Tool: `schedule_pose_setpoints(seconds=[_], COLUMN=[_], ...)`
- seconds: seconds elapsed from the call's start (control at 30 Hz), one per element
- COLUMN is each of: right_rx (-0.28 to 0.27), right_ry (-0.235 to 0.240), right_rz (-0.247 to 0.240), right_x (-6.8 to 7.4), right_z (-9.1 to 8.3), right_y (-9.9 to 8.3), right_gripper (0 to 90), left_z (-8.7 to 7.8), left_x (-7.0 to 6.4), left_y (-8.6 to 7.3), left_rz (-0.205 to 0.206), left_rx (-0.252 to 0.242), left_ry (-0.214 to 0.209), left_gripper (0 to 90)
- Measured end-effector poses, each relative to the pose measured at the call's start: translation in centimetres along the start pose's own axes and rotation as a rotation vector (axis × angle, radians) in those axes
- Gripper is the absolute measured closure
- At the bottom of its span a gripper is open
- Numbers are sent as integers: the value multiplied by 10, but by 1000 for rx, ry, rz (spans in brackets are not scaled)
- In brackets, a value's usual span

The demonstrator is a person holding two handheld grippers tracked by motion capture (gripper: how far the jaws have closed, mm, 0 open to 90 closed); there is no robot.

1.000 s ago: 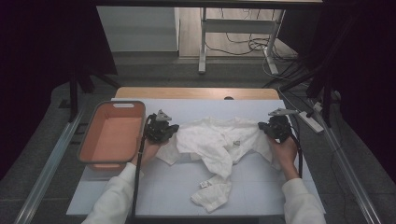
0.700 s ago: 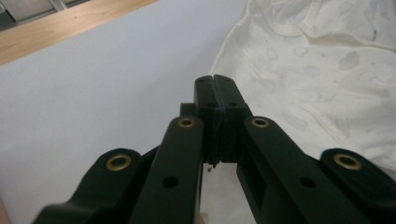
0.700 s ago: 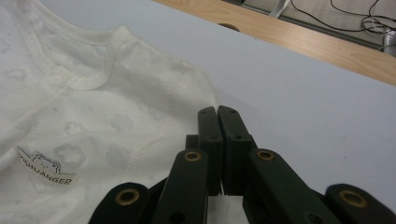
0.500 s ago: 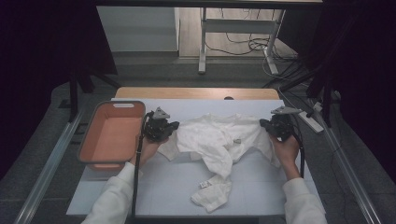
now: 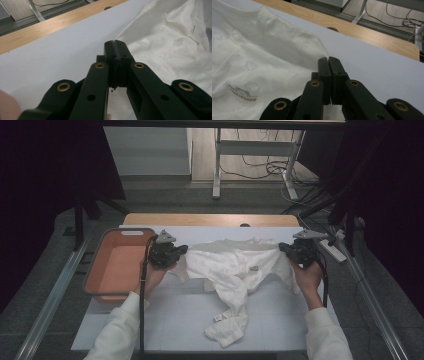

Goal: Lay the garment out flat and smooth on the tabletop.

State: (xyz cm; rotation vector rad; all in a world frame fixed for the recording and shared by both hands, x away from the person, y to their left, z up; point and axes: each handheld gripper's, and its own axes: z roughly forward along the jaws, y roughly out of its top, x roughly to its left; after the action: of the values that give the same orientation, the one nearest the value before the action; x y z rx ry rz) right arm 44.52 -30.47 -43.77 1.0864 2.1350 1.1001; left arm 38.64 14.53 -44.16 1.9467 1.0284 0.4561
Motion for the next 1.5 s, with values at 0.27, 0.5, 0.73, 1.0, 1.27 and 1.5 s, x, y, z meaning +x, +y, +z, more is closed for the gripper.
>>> schedule_pose_setpoints(seconds=[0.27,0.5,0.73,1.0,1.27,1.5], right_rx=[-5,26,78,60,-55,-82], right_ry=[12,7,-3,-64,97,172], right_rz=[-8,0,12,17,70,44], right_x=[1,-3,-9,-1,18,38], right_z=[10,21,39,40,8,-9], right_y=[24,32,40,44,34,16], right_gripper=[887,886,874,400,371,362], left_z=[-3,5,20,10,-13,-17], left_x=[12,15,22,14,-10,-24], left_y=[18,23,27,32,20,0], left_rz=[-23,-20,-63,-42,-6,34], left_rx=[10,39,66,50,6,31], left_ry=[19,39,110,97,32,-15], left_gripper=[889,886,824,397,336,332])
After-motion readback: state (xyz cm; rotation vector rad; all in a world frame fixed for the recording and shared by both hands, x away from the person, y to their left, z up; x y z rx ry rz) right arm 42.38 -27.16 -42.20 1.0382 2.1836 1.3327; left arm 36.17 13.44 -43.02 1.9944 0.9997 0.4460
